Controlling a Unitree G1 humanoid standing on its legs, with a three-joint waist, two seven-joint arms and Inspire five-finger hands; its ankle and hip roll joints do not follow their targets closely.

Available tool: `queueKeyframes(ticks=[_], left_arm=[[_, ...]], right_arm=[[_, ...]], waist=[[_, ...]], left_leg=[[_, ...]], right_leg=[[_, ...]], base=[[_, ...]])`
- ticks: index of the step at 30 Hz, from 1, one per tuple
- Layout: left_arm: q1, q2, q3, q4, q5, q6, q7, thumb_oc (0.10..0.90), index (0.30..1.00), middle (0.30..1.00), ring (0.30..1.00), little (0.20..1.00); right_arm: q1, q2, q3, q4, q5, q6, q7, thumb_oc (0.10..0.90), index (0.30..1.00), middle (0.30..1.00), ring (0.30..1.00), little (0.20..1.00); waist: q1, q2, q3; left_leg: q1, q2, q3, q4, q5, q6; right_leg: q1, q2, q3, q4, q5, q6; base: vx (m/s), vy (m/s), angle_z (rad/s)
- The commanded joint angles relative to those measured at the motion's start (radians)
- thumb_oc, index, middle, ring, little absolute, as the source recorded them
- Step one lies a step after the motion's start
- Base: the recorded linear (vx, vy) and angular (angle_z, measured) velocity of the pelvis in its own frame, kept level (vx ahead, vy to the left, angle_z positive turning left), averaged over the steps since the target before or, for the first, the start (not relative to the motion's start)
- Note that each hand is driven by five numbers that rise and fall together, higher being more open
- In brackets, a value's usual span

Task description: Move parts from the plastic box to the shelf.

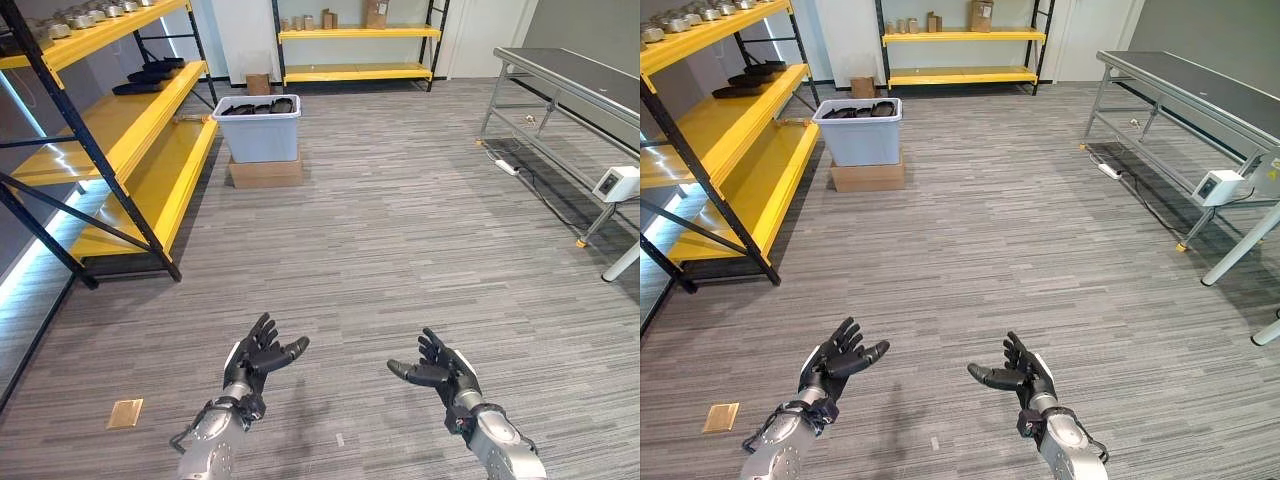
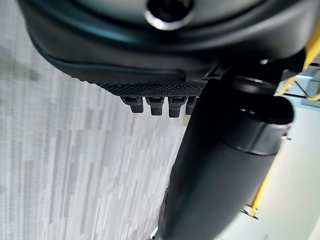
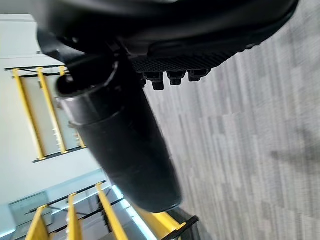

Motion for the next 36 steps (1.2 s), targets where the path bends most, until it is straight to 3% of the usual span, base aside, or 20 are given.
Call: queueKeyframes(ticks=[1,20,24,33,36], left_arm=[[-0.097,0.013,0.029,-0.042,-0.011,-0.075,-0.029,0.900,1.000,1.000,1.000,1.000],[-0.077,0.009,0.033,-0.052,0.048,-0.082,0.067,0.900,1.000,1.000,1.000,1.000],[-0.078,0.015,0.039,-0.066,0.017,-0.104,0.041,0.900,1.000,1.000,1.000,1.000],[-0.083,0.047,0.041,-0.099,0.062,-0.086,0.009,0.900,1.000,1.000,1.000,1.000],[-0.083,0.048,0.044,-0.090,0.034,-0.082,-0.007,0.900,1.000,1.000,1.000,1.000]], right_arm=[[-0.103,-0.003,-0.032,-0.051,-0.015,-0.069,-0.011,0.900,1.000,1.000,1.000,1.000],[-0.091,-0.005,-0.042,-0.057,-0.036,-0.076,-0.034,0.900,1.000,1.000,1.000,1.000],[-0.091,-0.012,-0.044,-0.059,-0.057,-0.090,-0.035,0.900,1.000,1.000,1.000,1.000],[-0.085,-0.014,-0.067,-0.091,-0.020,-0.095,0.003,0.900,1.000,1.000,1.000,1.000],[-0.081,-0.005,-0.076,-0.094,-0.021,-0.104,0.000,0.900,1.000,1.000,1.000,1.000]], waist=[[0.005,-0.013,-0.011],[0.012,-0.017,-0.003],[0.012,-0.017,0.000],[0.012,-0.015,0.005],[0.011,-0.009,0.014]], left_leg=[[0.055,0.050,-0.049,-0.007,-0.077,-0.079],[0.057,0.038,-0.056,-0.007,-0.084,-0.070],[0.059,0.033,-0.058,-0.007,-0.085,-0.066],[0.058,0.008,-0.076,-0.007,-0.097,-0.047],[0.055,-0.010,-0.083,-0.007,-0.102,-0.027]], right_leg=[[0.025,-0.044,-0.035,0.005,-0.053,0.072],[0.029,-0.049,-0.042,0.005,-0.053,0.076],[0.030,-0.051,-0.038,0.005,-0.050,0.078],[0.033,-0.062,-0.035,0.009,-0.042,0.089],[0.007,-0.077,-0.033,0.072,-0.052,0.103]], base=[[0.00,0.000,0.00],[0.00,0.019,0.03],[0.02,0.060,0.00],[0.04,0.114,0.01],[0.08,0.270,0.00]])
